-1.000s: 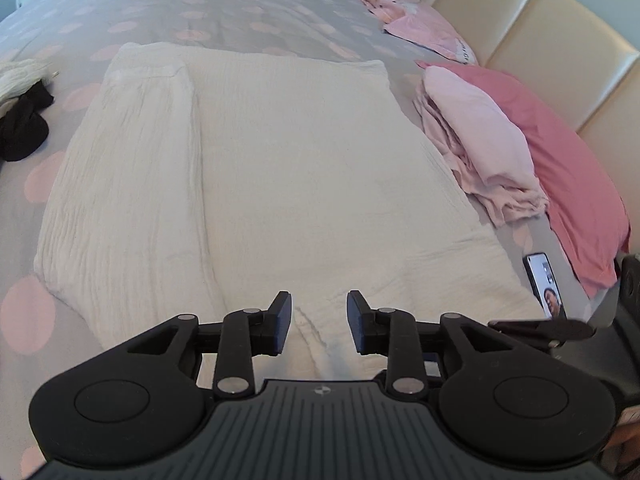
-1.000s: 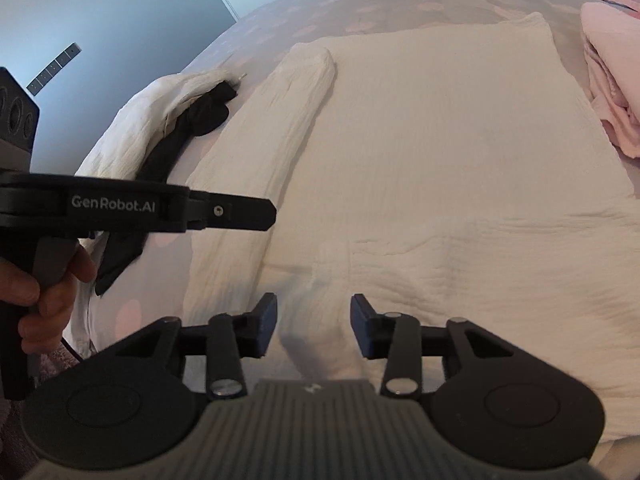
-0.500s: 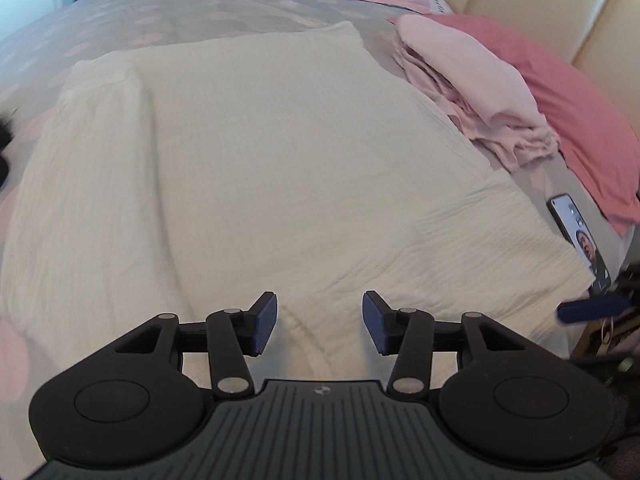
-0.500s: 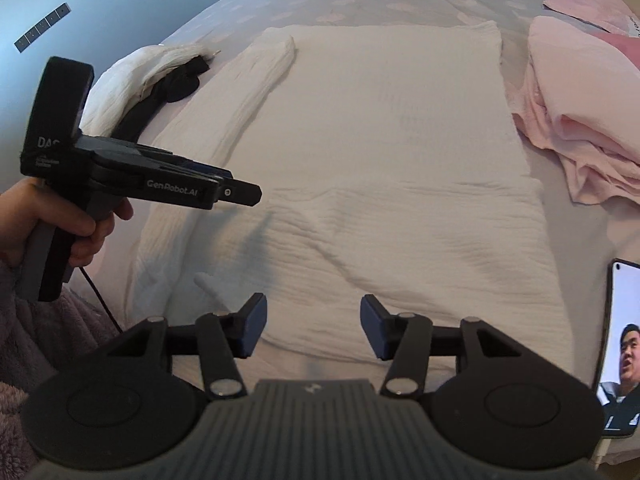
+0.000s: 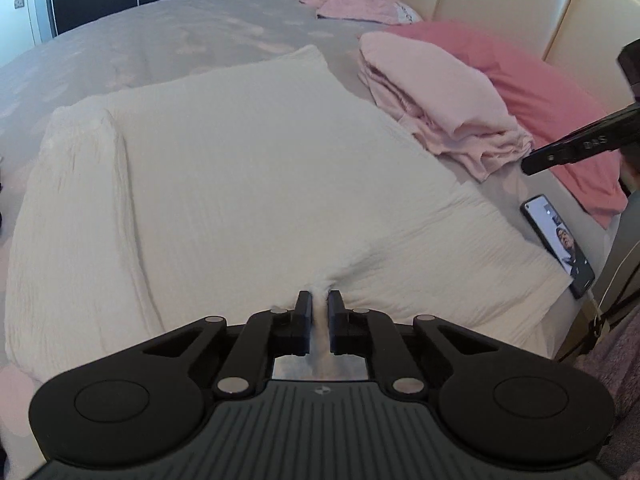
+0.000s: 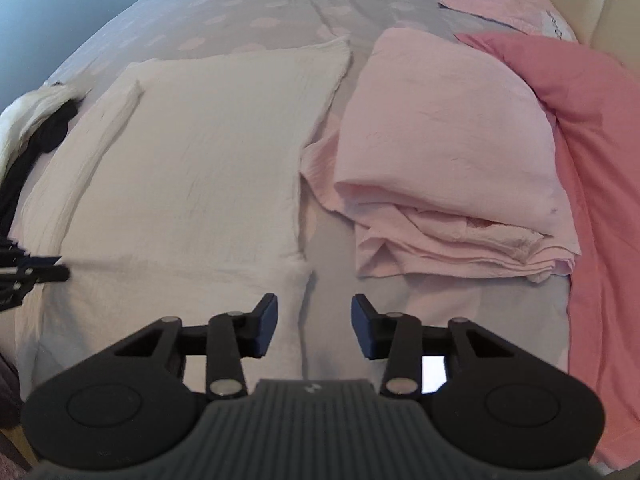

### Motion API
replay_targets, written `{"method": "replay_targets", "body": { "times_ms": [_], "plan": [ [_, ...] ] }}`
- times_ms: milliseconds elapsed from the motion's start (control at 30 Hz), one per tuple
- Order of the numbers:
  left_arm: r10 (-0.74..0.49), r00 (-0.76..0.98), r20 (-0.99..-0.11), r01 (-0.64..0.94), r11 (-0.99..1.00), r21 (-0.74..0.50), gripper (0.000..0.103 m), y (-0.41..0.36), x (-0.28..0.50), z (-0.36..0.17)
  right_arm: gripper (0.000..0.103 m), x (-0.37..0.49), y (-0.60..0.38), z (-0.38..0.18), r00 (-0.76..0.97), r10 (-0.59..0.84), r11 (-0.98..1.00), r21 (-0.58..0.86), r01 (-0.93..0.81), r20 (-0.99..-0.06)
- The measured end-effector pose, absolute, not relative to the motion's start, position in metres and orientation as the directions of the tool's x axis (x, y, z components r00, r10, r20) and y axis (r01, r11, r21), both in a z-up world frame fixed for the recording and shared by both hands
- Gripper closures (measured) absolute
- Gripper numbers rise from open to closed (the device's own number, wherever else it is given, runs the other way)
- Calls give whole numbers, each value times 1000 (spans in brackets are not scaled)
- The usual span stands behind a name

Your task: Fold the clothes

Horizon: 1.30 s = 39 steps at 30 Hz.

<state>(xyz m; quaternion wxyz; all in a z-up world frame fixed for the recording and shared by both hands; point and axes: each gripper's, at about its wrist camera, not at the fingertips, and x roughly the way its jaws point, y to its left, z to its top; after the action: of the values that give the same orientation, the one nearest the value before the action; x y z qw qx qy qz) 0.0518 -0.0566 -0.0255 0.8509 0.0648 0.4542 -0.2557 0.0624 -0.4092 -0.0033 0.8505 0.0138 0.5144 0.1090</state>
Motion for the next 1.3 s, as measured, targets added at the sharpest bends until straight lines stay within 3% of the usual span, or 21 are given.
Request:
{"method": "replay_targets", "body": {
  "times_ms": [200,667,700,733,1033,1300],
  "plan": [
    [-376,518,-769,444,886,-135,97,-46,67,13,67,121,-414,-38,343,355,935,329,-133,-870],
    [-330,583,-742,460,887,-33,97,-52,83,68,66,151,-404,-84,201,466,885,455,-99,-862],
    [-322,591,-740,462,887,-17,97,-54,84,73,72,150,-403,-83,202,464,886,454,-98,-862],
    [-314,598,-737,464,886,-1,97,-55,85,78,92,149,-402,-82,204,462,887,452,-96,-863],
    [-203,664,-720,478,855,200,97,-96,141,107,93,145,-413,-69,251,457,885,464,-37,-853],
    [-128,668,-733,538,764,357,97,-174,235,85,93,140,-429,-71,263,480,863,504,30,-837]
  ]
}}
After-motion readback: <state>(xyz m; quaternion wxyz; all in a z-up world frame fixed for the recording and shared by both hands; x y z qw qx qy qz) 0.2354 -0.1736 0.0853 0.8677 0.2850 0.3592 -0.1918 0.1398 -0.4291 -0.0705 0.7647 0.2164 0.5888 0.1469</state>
